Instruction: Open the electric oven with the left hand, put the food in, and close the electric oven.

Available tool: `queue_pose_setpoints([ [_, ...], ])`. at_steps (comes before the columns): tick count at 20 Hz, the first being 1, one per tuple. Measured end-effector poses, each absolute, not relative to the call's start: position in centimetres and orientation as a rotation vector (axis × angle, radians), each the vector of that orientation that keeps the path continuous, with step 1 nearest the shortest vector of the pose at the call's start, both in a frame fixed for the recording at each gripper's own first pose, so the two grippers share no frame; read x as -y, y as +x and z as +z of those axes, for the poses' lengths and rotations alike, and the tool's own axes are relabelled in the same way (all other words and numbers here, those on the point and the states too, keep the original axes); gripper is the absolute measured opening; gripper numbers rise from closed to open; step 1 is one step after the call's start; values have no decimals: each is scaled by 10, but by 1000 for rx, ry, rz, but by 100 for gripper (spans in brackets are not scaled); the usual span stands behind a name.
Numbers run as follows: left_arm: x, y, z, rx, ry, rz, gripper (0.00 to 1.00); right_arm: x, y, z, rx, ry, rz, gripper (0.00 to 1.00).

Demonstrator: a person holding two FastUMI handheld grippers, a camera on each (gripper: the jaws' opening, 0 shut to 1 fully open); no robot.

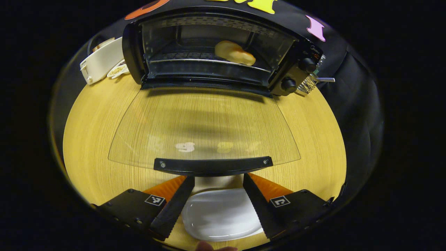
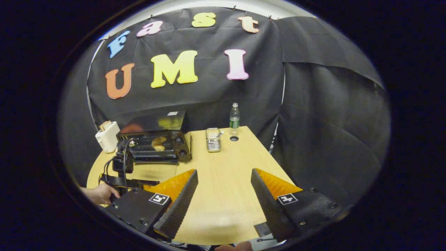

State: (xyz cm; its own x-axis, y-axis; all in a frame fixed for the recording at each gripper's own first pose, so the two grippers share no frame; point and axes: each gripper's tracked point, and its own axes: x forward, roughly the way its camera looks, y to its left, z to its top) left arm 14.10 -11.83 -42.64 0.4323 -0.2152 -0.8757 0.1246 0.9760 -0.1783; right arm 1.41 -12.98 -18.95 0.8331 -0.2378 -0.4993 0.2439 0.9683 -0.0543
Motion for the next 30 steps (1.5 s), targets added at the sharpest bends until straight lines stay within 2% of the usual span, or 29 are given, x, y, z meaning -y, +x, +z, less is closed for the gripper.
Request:
queue_pose_setpoints([
  [6, 122, 146, -409, -1043, -118, -218, 93, 131, 8, -185, -522, 13, -262, 96],
  [12, 114, 195, -324, -789, -89, -203, 95, 114, 10, -181, -513, 33, -224, 96],
  [14, 113, 219, -302, -736, -99, -204, 92, 113, 9, -178, -504, 31, -217, 97],
  [21, 109, 272, -275, -658, -83, -193, 92, 145, -4, -167, -468, 48, -278, 96],
  [30, 114, 281, -236, -537, -110, -219, 92, 152, 1, -160, -441, 60, -286, 96],
])
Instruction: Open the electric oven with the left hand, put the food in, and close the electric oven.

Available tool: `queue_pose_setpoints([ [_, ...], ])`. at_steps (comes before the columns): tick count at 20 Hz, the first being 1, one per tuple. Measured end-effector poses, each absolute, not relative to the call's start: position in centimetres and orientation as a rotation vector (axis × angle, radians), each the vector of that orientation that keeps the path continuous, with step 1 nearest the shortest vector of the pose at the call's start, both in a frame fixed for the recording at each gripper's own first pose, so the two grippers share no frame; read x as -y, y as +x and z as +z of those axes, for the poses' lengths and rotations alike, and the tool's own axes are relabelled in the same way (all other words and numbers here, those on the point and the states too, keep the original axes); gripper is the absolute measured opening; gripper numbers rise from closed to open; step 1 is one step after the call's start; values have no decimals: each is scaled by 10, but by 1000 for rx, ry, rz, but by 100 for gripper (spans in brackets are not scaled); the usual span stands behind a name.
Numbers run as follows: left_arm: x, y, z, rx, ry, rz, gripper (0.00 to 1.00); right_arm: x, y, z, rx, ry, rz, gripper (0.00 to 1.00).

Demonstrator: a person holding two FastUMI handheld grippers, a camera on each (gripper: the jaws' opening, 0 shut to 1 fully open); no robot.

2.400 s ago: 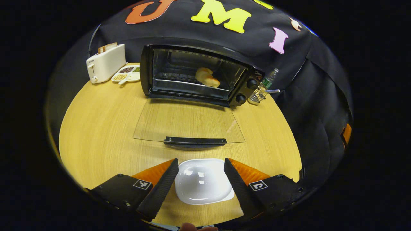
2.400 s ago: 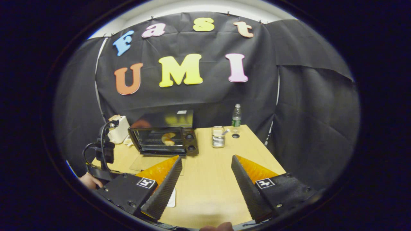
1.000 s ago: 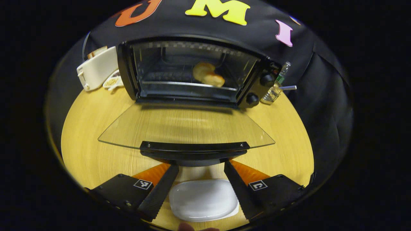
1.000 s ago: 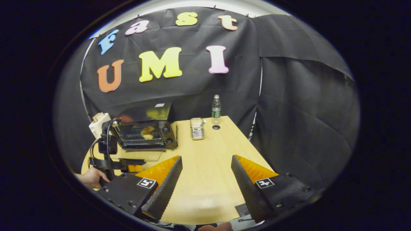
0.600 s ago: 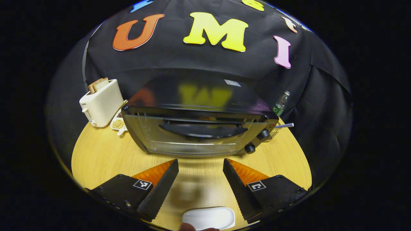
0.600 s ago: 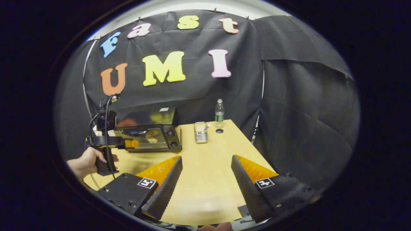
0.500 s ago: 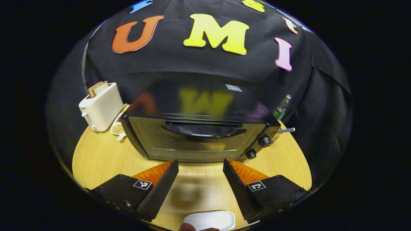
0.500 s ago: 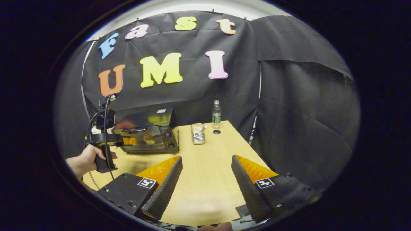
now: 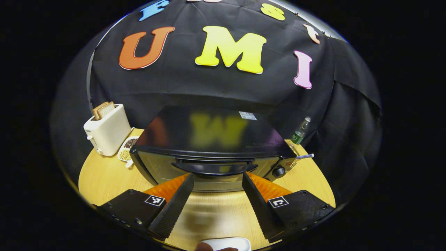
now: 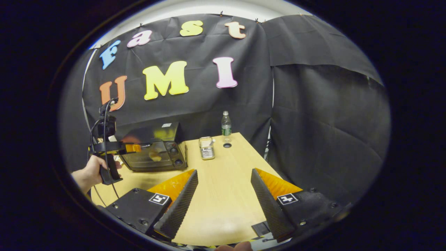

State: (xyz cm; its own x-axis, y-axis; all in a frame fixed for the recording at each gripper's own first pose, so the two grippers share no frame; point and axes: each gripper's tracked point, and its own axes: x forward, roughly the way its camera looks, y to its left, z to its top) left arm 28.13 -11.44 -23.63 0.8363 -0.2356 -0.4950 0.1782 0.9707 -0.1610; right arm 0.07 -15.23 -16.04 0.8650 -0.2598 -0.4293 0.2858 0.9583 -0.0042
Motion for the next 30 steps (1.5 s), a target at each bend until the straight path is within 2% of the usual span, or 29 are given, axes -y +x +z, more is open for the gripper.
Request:
queue_pose_setpoints([
  [9, 90, 250, -120, -281, -133, -221, 92, 116, 24, -134, -354, 50, -189, 97],
  [18, 23, 152, -11, -81, -117, -201, 92, 68, 34, -73, -187, -22, -120, 97],
  [30, -76, 29, 26, 24, -50, -117, 94, -58, 1, -19, -62, -36, -25, 97],
])
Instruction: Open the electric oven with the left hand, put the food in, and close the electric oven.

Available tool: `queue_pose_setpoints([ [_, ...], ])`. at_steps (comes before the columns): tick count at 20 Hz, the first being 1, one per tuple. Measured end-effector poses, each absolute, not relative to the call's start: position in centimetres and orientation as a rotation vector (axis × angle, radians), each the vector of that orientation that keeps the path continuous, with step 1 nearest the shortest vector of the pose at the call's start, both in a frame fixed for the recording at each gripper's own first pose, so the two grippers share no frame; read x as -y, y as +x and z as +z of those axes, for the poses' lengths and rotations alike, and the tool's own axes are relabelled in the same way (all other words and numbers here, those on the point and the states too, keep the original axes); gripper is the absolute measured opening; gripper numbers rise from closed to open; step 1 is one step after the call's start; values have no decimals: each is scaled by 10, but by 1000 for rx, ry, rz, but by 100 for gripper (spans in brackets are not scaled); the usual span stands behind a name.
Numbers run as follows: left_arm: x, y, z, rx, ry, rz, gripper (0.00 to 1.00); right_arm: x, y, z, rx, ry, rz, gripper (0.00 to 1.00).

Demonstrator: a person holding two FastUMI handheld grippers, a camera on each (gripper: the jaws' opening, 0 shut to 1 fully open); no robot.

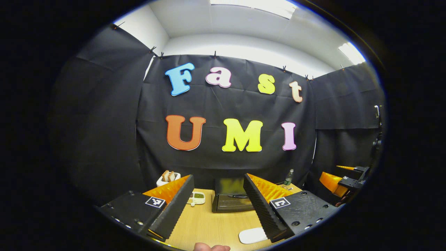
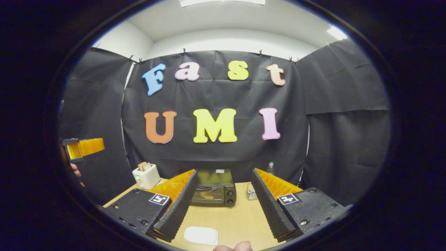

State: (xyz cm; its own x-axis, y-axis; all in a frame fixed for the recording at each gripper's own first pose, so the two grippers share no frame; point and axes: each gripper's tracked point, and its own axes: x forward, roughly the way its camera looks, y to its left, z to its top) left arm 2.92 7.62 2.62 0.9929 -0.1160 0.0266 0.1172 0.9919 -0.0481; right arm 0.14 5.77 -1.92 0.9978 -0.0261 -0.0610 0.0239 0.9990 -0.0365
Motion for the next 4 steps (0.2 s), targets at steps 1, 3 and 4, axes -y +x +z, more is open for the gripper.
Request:
queue_pose_setpoints([
  [1, -83, 21, 25, 26, -47, -104, 94, -68, -2, -18, -56, -40, -14, 97],
  [3, -93, 5, 22, 27, -37, -92, 94, -88, -8, -16, -45, -49, 9, 97],
  [4, -100, -3, 19, 23, -30, -82, 94, -94, -10, -15, -39, -60, 13, 97],
])
